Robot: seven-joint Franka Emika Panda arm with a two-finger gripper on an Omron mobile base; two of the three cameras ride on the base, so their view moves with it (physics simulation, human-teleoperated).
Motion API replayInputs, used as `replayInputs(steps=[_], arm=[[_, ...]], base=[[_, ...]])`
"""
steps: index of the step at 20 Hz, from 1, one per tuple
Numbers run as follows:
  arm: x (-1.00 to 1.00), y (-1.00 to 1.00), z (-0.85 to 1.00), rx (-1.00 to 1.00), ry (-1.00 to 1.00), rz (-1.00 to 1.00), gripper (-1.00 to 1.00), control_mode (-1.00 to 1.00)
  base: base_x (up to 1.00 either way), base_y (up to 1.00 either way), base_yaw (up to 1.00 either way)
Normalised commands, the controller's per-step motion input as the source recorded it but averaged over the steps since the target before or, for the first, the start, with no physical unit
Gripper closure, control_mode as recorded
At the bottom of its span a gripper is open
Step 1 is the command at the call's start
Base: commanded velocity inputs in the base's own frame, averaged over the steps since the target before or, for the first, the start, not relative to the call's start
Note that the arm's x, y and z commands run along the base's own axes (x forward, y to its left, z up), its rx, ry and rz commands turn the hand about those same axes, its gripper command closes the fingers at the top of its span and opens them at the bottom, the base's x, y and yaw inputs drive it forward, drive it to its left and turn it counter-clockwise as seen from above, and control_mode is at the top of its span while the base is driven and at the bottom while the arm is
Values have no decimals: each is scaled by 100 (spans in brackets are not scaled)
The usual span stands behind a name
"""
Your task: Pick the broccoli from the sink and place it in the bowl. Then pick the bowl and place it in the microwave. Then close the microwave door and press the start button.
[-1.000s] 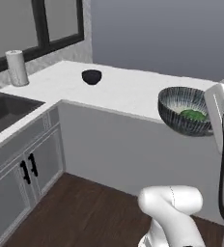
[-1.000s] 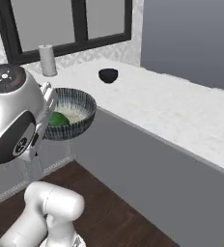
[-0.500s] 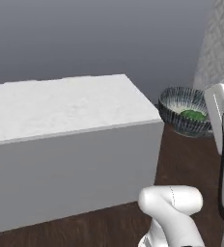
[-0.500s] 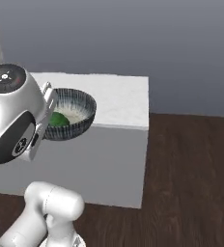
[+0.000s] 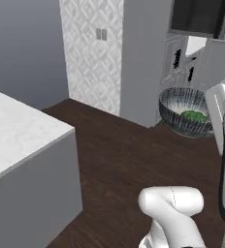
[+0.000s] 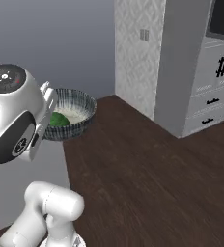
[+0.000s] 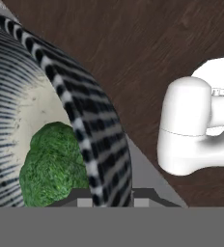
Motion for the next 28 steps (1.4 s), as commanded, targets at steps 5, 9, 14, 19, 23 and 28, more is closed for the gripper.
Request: replayInputs(steps=[5, 9, 14, 19, 23, 28], arm=[[0, 0, 0, 0, 0, 0, 100, 100], [0, 0, 0, 0, 0, 0, 100, 100], [0, 0, 0, 0, 0, 0, 100, 100], [0, 0, 0, 0, 0, 0, 100, 100], [0, 0, 0, 0, 0, 0, 100, 100], [0, 0, 0, 0, 0, 0, 100, 100]], base=[[25, -5, -82], [90, -48, -29], [100, -56, -20], [100, -42, -28], [100, -45, -35], [100, -48, -37]])
